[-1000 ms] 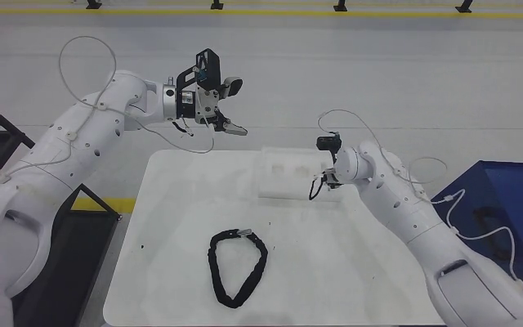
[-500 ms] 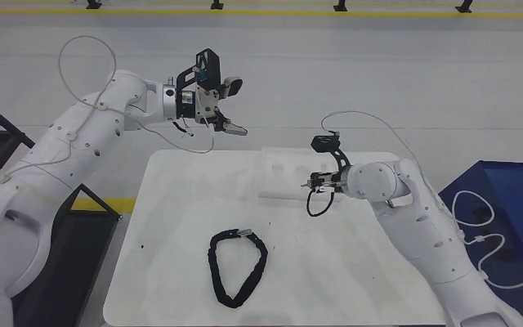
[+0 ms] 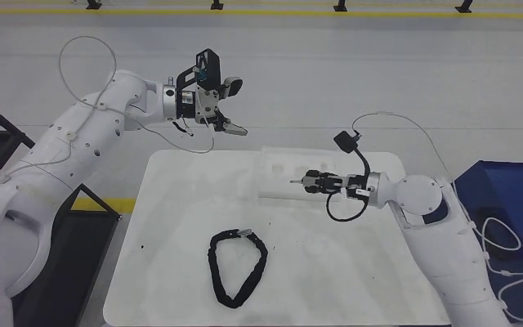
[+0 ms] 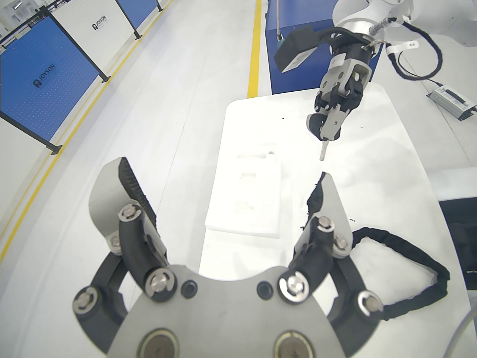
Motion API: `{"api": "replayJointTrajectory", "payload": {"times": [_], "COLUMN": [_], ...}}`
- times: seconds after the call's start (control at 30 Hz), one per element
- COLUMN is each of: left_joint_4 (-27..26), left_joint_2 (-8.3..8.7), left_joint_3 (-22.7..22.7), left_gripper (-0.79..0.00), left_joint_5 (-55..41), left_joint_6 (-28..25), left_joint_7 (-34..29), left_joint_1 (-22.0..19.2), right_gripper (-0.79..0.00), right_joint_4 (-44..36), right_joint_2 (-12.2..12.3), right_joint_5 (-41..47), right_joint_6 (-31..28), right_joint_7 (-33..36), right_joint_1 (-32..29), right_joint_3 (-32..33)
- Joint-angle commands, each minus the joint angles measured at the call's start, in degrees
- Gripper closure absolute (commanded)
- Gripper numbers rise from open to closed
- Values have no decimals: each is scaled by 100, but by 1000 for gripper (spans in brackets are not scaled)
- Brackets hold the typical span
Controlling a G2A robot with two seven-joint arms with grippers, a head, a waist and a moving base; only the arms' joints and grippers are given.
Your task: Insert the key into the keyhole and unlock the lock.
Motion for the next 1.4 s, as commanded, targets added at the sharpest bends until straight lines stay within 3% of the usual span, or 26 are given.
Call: {"api": "replayJointTrajectory", "payload": {"times": [0.0,0.13,0.53,0.7,0.93,1.1,1.37], "left_joint_4": [0,0,-82,-234,-562,-581,-650], "left_joint_2": [0,0,58,181,344,306,151], "left_joint_3": [0,0,-158,-141,0,0,0], "left_gripper": [-785,-785,-785,-785,-785,-785,-785], "left_joint_5": [-5,-5,36,442,1094,1359,1290], "left_joint_6": [0,0,117,0,0,0,0], "left_joint_7": [-6,-6,-210,-348,-22,-199,-1245], "left_joint_1": [0,0,131,604,1299,1649,1941], "right_gripper": [0,0,0,0,0,0,0], "right_joint_4": [11,-112,-112,-112,-112,-112,-112], "right_joint_2": [18,56,56,56,56,56,56], "right_joint_5": [188,303,303,303,303,303,303], "right_joint_6": [-125,-176,-176,-176,-176,-176,-176], "right_joint_7": [-114,-407,-407,-407,-407,-407,-407], "right_joint_1": [-84,-263,-263,-263,-263,-263,-263], "right_joint_3": [151,404,404,404,404,404,404]}}
